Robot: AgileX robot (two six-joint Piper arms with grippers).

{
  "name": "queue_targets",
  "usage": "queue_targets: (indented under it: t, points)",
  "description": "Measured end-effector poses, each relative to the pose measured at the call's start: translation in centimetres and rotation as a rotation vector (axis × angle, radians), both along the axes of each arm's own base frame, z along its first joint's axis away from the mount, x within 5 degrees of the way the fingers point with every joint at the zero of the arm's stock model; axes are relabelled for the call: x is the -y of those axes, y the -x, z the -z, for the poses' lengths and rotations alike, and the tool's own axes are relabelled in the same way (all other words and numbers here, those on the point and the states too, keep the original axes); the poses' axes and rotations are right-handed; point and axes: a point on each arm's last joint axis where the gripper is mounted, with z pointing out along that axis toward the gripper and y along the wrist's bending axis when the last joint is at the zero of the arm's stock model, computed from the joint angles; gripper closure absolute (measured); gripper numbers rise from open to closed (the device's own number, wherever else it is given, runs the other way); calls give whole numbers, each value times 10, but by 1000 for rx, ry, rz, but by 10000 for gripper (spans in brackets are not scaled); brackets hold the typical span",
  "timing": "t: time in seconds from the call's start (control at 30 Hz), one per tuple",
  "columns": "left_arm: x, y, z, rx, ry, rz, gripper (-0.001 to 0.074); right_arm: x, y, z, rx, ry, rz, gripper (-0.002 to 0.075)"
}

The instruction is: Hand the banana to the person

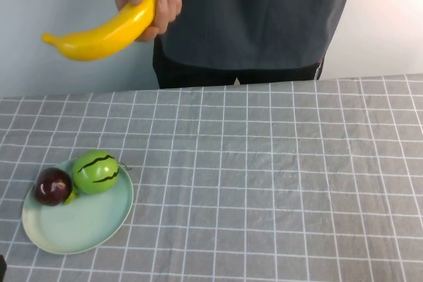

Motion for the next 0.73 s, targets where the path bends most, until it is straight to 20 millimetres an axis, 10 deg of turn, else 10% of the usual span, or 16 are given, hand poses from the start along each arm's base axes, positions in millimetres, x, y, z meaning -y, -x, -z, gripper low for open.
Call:
queue_targets:
  t: [0.73]
  points:
    - [0, 1, 2, -31, 1, -4, 738, 0, 0, 0, 0, 0, 0, 734]
